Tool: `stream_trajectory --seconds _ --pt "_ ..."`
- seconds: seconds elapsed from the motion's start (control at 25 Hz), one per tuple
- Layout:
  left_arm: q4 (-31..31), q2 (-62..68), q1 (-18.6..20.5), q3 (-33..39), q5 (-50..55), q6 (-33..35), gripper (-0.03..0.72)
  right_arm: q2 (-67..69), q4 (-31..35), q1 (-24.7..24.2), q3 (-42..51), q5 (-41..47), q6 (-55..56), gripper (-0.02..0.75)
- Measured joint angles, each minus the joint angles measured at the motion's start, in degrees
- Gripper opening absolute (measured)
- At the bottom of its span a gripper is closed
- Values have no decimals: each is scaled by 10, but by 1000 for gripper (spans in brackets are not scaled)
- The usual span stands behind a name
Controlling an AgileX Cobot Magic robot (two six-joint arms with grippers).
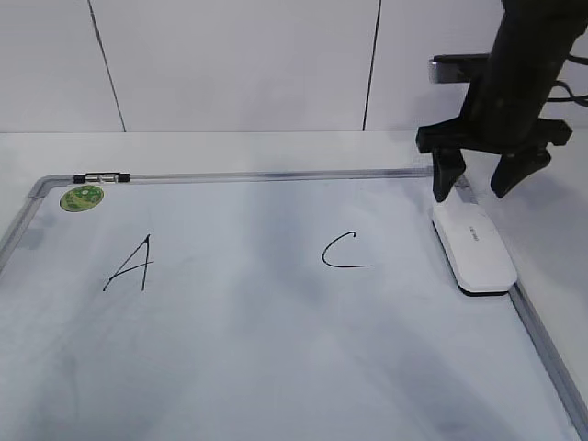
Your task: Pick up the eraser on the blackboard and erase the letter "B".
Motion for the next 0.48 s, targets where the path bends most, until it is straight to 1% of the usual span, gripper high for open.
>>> stream_trajectory --seconds 0.16,0.28,0.36,0.48 --pt "0 0 0 0 0 0 41 -40 5 0 0 1 -5 566" --pt "0 0 0 0 0 0 62 -69 5 0 0 3 -6 566" --pt "0 0 0 0 0 0 99 -86 6 0 0 3 -7 566" --pt "0 1 0 0 0 0 187 -110 6 0 0 4 -7 566"
